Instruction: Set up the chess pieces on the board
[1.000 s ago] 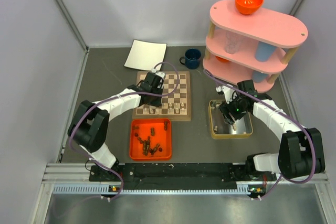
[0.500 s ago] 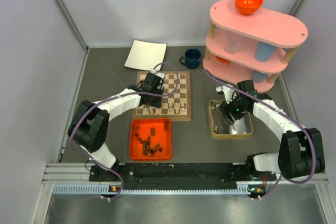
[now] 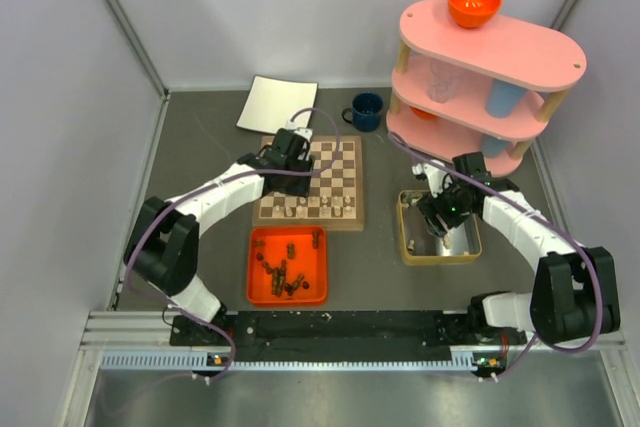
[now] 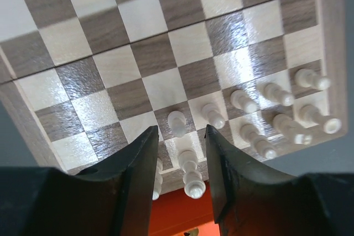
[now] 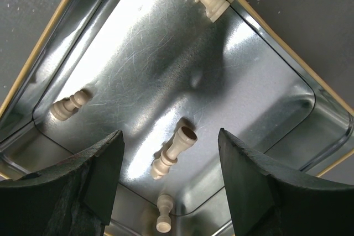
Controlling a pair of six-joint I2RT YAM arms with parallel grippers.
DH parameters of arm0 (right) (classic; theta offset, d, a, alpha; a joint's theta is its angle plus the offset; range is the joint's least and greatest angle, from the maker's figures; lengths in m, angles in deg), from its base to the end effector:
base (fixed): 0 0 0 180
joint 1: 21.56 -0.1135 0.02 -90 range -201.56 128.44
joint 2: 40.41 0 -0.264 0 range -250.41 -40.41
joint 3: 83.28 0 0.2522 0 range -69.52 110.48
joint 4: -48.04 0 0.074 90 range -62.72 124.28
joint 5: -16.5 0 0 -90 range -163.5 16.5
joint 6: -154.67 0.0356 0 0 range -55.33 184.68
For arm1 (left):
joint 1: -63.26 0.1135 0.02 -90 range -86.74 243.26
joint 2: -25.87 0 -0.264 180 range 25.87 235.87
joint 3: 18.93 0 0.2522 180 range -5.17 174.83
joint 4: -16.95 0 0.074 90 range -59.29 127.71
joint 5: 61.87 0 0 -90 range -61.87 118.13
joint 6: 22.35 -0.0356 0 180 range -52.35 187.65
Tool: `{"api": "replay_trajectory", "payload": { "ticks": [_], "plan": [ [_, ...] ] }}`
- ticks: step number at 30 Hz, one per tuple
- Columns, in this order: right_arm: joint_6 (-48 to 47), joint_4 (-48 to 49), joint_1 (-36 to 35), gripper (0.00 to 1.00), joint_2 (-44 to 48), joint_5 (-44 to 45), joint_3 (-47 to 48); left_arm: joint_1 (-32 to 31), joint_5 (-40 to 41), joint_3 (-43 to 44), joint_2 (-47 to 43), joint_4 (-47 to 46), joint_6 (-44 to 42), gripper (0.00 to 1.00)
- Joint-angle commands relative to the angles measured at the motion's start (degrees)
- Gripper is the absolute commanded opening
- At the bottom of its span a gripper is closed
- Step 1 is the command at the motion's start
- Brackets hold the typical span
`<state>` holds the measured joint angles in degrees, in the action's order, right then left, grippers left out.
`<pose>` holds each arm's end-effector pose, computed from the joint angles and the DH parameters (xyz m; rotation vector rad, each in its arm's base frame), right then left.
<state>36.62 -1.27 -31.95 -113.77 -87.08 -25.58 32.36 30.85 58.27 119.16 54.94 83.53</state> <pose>0.2279 0.0503 0.2000 -0.9443 2.4947 0.2229 0.2941 -0.1741 0.2184 0.3119 2.5155 -0.2709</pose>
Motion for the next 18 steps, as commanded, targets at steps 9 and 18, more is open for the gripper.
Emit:
{"api": "replay_trajectory", "payload": {
  "ticks": [9, 18],
  "plan": [
    [2.0, 1.0, 2.3, 0.77, 12.1, -7.1, 3.9, 2.4, -2.5, 4.0, -21.6, -1.1, -6.7, 0.78],
    [18.7, 0.8, 3.1, 0.99, 22.3, -1.9, 17.3, 8.2, -8.6, -4.3, -43.4, -2.4, -7.5, 0.99]
  ]
}}
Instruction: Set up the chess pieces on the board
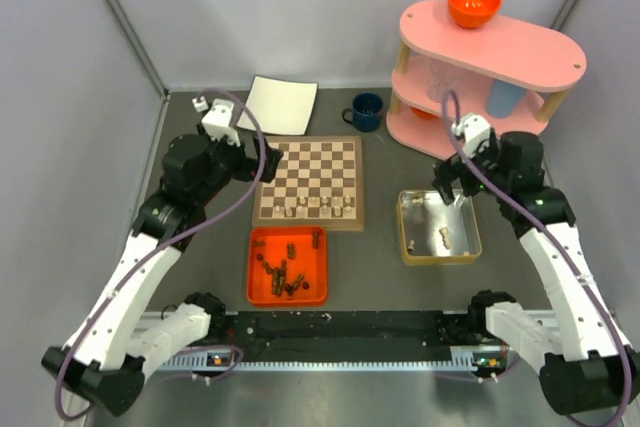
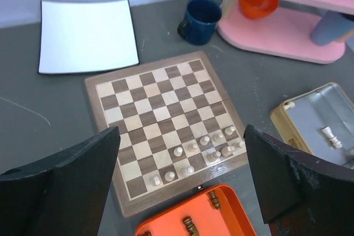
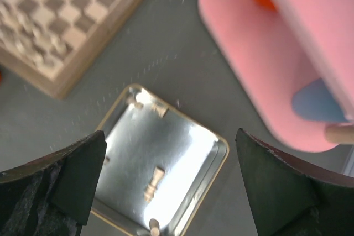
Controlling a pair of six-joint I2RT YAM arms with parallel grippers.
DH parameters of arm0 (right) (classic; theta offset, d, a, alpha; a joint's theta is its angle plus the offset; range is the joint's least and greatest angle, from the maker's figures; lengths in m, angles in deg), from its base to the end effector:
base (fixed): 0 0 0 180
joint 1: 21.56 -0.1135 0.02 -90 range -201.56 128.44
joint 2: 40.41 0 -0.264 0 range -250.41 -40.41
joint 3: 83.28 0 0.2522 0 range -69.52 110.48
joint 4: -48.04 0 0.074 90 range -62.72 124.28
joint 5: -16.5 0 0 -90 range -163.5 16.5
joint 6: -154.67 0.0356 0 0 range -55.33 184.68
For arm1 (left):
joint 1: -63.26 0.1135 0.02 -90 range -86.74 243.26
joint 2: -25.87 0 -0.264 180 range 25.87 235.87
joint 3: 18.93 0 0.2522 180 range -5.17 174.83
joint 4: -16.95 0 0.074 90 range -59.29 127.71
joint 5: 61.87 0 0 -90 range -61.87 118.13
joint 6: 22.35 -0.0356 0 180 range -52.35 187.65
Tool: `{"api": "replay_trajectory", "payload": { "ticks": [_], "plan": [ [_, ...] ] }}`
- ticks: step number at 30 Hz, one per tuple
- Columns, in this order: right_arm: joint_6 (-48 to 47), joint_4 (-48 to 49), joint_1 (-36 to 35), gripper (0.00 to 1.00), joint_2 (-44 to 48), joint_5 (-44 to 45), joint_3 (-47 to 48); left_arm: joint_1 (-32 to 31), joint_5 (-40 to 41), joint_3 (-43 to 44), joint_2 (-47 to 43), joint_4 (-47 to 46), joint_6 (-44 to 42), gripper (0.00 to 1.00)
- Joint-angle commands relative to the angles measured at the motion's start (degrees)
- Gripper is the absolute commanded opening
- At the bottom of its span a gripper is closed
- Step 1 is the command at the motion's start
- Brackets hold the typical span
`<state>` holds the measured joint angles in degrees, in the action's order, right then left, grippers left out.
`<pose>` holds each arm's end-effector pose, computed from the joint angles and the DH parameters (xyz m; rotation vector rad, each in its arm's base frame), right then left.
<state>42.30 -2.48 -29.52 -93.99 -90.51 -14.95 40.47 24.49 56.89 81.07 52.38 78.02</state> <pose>0.1915 0.0373 0.3270 -0.7258 2.0446 0.1820 0.1939 -0.0839 0.3911 0.2455 1.8375 -0.4636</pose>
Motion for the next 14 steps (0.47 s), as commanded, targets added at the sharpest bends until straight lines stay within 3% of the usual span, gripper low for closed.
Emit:
{"api": "replay_trajectory", "payload": {
  "ticks": [1, 3, 6, 14],
  "plan": [
    [16.2, 2.3, 0.7, 0.99, 2.7, 2.8, 8.4, 0.2, -1.9, -3.5, -6.7, 0.6, -2.1, 0.99],
    [23.6, 2.5, 0.6, 0.99, 2.9, 3.7, 9.9, 0.2, -1.9, -5.1, -10.6, 1.9, -1.8, 0.99],
    [26.9, 2.9, 0.7, 0.99, 3.1, 5.1, 11.5, 0.1, -3.7, -6.6, -14.0, 3.7, -1.1, 0.99],
    [27.3, 3.2, 0.9, 0.99, 3.4, 5.5, 13.5, 0.2, -6.6, -8.6, -18.6, 6.7, 2.1, 0.99]
  ]
}}
